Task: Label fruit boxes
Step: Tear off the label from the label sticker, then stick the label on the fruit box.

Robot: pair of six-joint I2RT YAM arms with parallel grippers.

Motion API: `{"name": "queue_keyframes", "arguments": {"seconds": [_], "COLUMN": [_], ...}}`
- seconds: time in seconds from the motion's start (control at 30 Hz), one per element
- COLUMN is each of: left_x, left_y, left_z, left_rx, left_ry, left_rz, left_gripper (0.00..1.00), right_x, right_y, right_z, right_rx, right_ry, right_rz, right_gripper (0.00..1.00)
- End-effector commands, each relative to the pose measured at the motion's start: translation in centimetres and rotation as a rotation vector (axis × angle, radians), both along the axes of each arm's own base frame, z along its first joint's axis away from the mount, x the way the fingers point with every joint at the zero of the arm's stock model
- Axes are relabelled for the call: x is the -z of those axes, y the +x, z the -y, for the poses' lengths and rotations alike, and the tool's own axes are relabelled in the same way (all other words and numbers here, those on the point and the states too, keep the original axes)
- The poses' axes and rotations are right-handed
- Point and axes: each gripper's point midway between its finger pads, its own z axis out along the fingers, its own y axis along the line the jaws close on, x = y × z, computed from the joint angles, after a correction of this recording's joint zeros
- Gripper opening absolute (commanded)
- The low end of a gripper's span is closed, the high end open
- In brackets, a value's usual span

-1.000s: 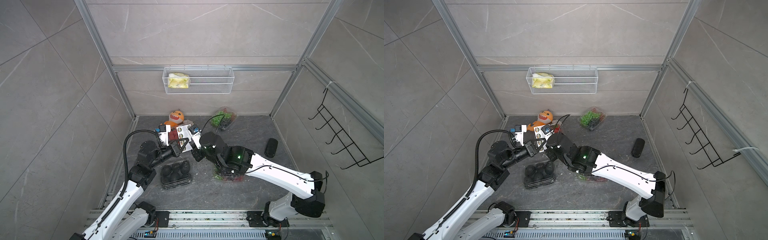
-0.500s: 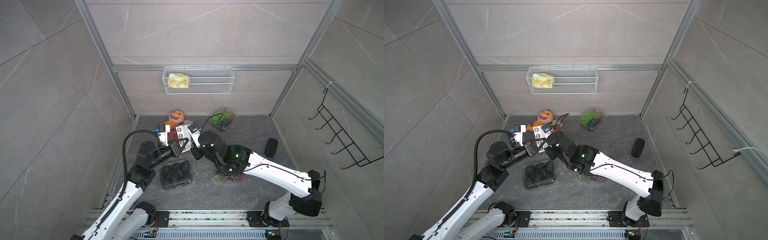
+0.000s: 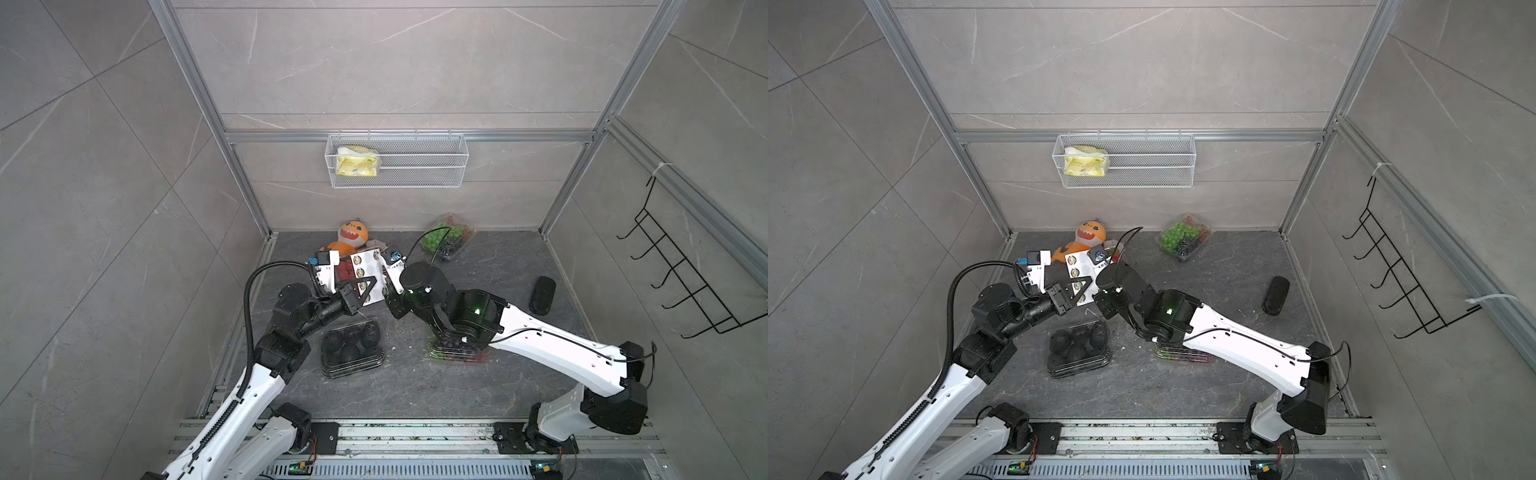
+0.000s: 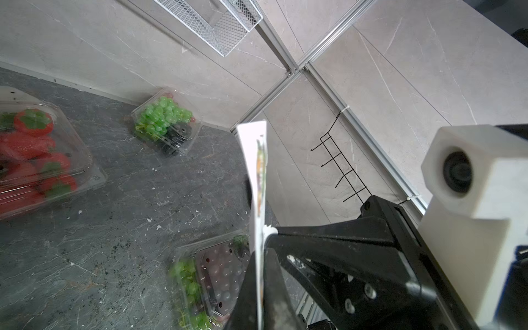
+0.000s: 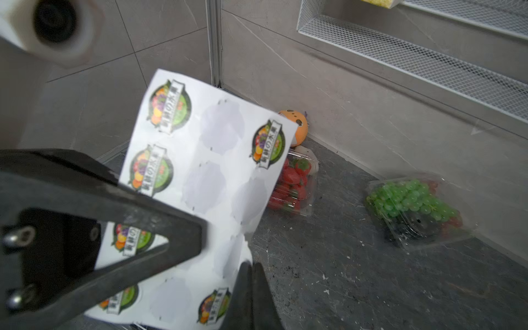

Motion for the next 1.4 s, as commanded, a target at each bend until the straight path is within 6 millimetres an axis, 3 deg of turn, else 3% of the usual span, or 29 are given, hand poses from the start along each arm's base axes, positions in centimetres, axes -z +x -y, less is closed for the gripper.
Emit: {"name": "queue_keyframes", "arguments": {"seconds": [0.0, 0.27, 0.6, 0.73, 1.0, 1.37], "left_x": [-2.2, -1.6, -0.5, 0.0, 0.6, 0.8], "left_y": [-0.3, -0.2, -1.3, -1.8, -2.7, -3.6], "left_z": [-0.9, -0.7, -0.7, -0.7, -0.6, -1.1], "left_rx": [-0.041, -0.036, -0.005, 0.013, 0.042, 0.040], "left_ry": [0.008, 0.010, 0.013, 0.015, 0.013, 0.016], "left_rz": [0.080, 0.065, 0.052, 0.046, 0.038, 0.041], "left_gripper": [0.00, 0.00, 0.00, 0.00, 0.00, 0.00], "right_x": [-0.8, 1.2, 10.2, 13.0, 17.4, 19.5], "right_y": [0.6, 0.5, -1.8, -2.7, -3.7, -3.7], "right_z": [3.0, 6.9, 14.2, 16.8, 19.2, 20.4], "right_rx": [0.066, 0.136, 0.261, 0.331, 0.407, 0.433], "right_ry": [0.002, -0.098, -0.454, -0.562, -0.721, -0.770], "right_rz": [0.018, 0.015, -0.142, -0.203, -0.307, -0.353], "right_gripper": [0.00, 0.00, 0.00, 0.00, 0.00, 0.00]}}
